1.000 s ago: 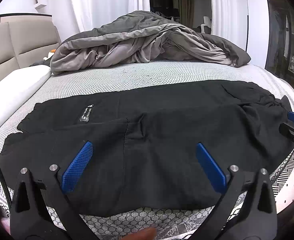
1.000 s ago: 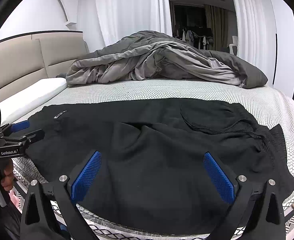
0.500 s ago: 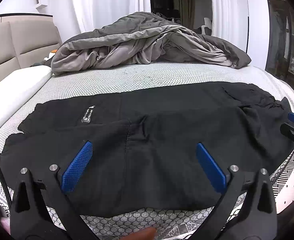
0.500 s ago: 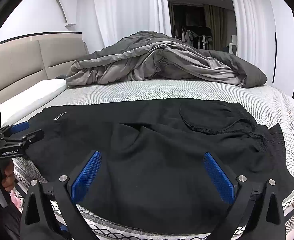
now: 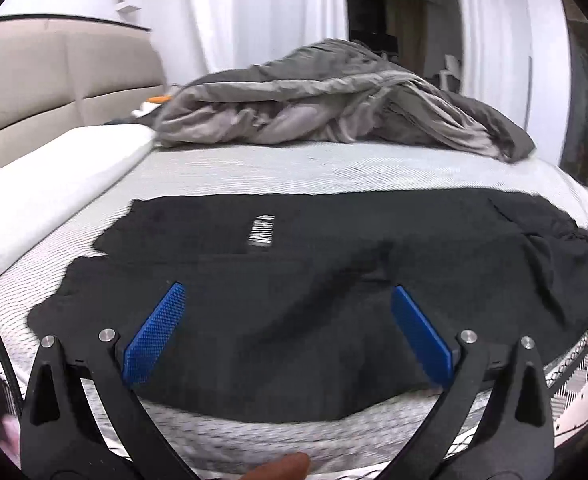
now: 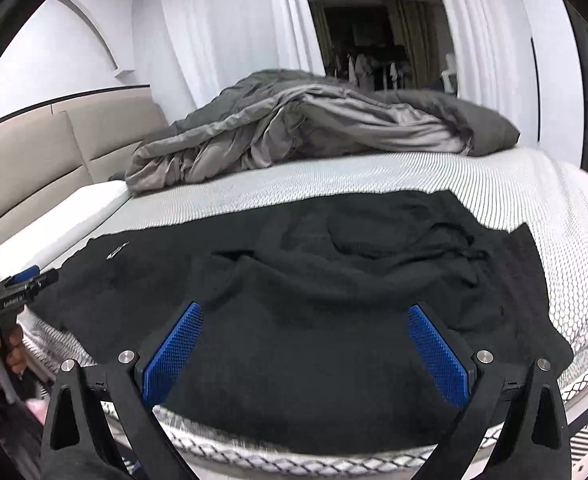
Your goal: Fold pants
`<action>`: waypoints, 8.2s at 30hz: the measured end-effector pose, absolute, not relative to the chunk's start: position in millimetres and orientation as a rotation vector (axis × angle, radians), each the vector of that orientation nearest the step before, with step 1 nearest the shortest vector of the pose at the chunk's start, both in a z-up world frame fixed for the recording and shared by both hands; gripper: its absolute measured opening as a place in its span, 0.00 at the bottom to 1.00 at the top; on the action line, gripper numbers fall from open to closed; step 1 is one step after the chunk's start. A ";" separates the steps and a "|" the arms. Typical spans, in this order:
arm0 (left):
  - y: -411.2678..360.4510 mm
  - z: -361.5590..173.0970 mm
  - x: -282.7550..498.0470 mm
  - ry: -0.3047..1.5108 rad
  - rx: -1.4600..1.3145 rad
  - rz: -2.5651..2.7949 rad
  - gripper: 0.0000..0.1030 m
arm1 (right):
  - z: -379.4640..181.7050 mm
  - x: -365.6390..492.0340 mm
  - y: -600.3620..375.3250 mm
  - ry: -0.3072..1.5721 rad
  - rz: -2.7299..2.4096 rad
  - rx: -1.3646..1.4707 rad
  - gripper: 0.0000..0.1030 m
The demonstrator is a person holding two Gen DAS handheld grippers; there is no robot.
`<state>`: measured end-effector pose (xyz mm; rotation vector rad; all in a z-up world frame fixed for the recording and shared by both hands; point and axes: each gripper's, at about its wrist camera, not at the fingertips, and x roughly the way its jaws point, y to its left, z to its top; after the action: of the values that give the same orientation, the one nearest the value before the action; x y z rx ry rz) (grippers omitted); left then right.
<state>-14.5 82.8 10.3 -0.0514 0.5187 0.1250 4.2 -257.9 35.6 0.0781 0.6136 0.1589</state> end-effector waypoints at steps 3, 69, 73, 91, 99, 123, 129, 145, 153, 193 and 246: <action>118.8 13.9 -30.0 0.506 -0.083 0.167 0.99 | 35.5 0.6 -271.9 0.613 0.138 0.109 1.00; 332.2 -37.5 -38.9 0.669 -0.614 0.378 0.00 | -3.5 -28.4 -445.6 0.774 -0.071 0.761 0.12; 331.1 -12.3 -35.4 0.595 -0.641 0.360 0.00 | 37.9 -36.9 -437.4 0.626 -0.035 0.757 0.12; 363.8 28.2 248.3 0.730 -0.558 0.430 0.04 | 92.5 246.8 -418.5 0.653 -0.169 0.625 0.33; 365.2 24.3 259.9 0.774 -0.460 0.504 0.67 | 72.5 231.5 -397.9 0.607 -0.208 0.565 0.62; 301.9 -67.2 184.5 0.809 -0.827 0.362 0.25 | 14.3 72.1 -420.6 0.749 -0.104 0.706 0.81; 312.2 -49.4 158.9 0.709 -0.811 0.349 0.03 | 0.8 69.9 -445.7 0.768 -0.122 0.803 0.81; 318.6 -41.7 104.2 0.754 -0.689 0.322 0.03 | 4.1 91.8 -449.2 0.665 -0.101 0.833 0.01; 319.8 -33.7 66.8 0.747 -0.522 0.526 0.44 | 6.9 52.3 -463.9 0.746 -0.223 0.759 0.41; 78.4 -27.1 149.3 0.777 -0.040 -0.172 0.93 | 16.8 139.1 -243.8 0.865 0.092 -0.102 0.92; 11.2 -25.4 243.8 0.825 -0.108 -0.106 0.89 | 6.3 209.7 -143.4 0.907 0.035 -0.198 0.94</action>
<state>243.8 11.2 -25.4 -0.1078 0.8249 -0.1059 209.7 -143.4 6.4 -0.1980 0.9066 0.0351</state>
